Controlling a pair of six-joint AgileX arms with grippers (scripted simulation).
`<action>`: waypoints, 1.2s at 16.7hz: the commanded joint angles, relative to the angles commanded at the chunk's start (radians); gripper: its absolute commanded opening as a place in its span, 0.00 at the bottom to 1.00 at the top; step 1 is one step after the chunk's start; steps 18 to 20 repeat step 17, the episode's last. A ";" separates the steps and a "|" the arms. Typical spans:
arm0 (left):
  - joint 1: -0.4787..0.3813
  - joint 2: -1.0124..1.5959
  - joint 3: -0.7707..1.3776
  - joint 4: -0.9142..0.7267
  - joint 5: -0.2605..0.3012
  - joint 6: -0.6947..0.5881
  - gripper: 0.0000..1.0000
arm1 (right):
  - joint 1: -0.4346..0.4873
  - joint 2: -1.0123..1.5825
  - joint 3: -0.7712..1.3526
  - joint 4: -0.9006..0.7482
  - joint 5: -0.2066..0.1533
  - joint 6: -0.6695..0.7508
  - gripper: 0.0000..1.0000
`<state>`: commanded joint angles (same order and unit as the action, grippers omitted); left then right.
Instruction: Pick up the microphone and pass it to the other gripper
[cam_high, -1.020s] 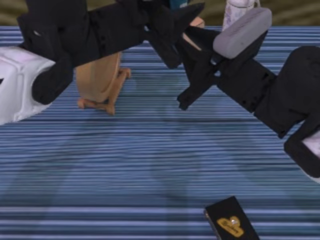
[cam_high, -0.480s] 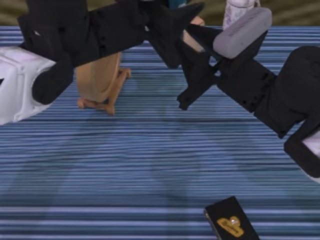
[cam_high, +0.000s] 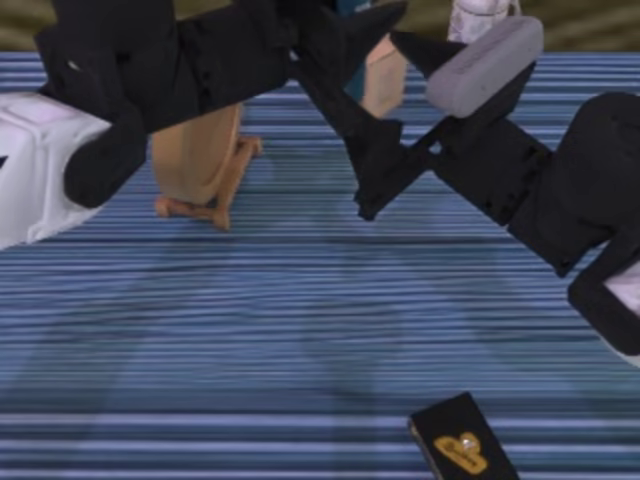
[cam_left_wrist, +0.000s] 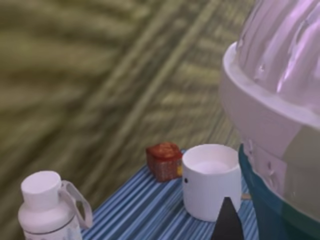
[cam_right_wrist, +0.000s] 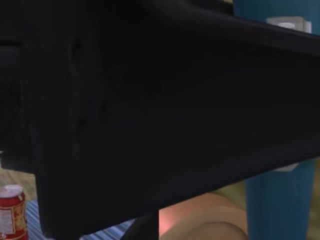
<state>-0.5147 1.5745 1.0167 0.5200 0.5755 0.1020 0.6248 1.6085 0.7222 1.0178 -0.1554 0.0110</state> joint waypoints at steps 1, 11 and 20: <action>0.000 0.000 0.000 0.000 0.000 0.000 0.00 | 0.000 0.000 0.000 0.000 0.000 0.000 1.00; 0.068 -0.037 -0.027 -0.005 0.056 0.006 0.00 | -0.019 -0.100 -0.113 0.004 -0.016 -0.001 1.00; 0.162 -0.082 -0.070 -0.012 0.137 0.009 0.00 | -0.039 -0.246 -0.269 0.017 -0.046 0.003 1.00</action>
